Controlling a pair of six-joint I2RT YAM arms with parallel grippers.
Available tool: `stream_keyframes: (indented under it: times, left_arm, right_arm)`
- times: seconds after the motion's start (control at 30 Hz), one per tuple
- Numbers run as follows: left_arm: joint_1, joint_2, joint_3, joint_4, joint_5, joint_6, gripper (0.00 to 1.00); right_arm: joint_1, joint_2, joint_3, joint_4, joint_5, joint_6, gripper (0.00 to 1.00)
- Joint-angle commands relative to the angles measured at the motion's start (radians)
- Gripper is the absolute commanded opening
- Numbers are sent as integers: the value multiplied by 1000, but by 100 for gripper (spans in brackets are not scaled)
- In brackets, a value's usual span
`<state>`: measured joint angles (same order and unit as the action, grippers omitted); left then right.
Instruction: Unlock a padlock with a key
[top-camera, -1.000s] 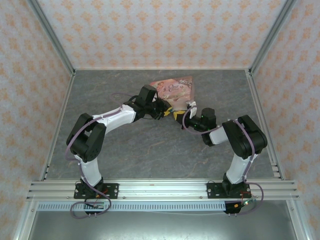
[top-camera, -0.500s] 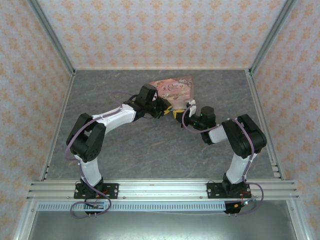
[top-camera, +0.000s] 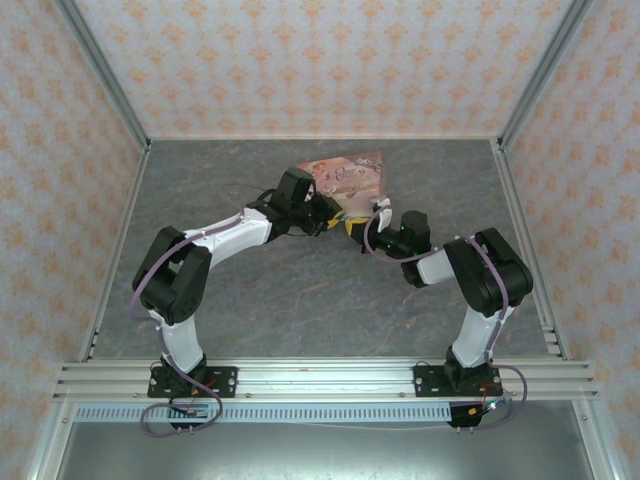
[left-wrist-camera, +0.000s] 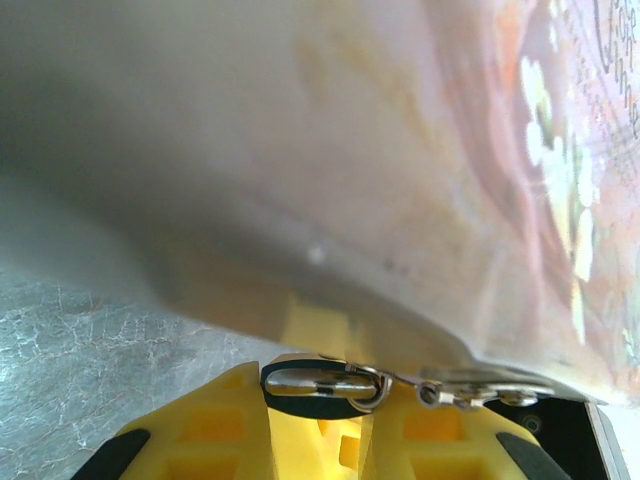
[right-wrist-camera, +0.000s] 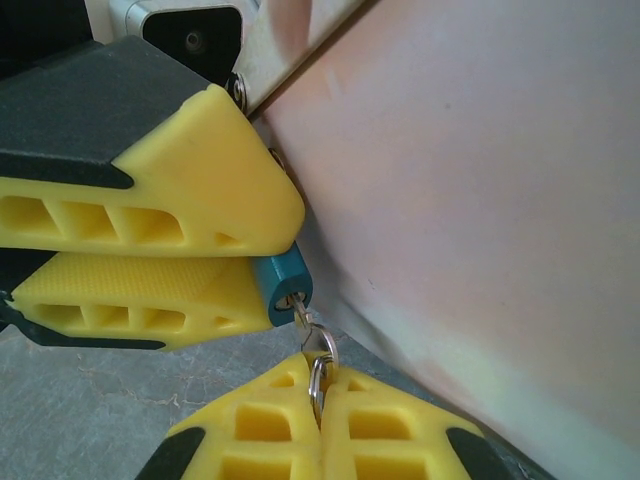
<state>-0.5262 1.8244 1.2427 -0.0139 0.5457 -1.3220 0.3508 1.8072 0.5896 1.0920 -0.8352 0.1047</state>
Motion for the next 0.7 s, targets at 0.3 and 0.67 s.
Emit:
stream_keyframes:
  times: [0.3, 0.67]
  left_arm:
    - [-63, 27, -6, -19, 131, 39, 14]
    - [-63, 25, -25, 32, 140, 15, 14]
  right_arm:
    - [39, -75, 59, 70, -41, -33, 0]
    - [45, -53, 89, 69, -81, -1, 0]
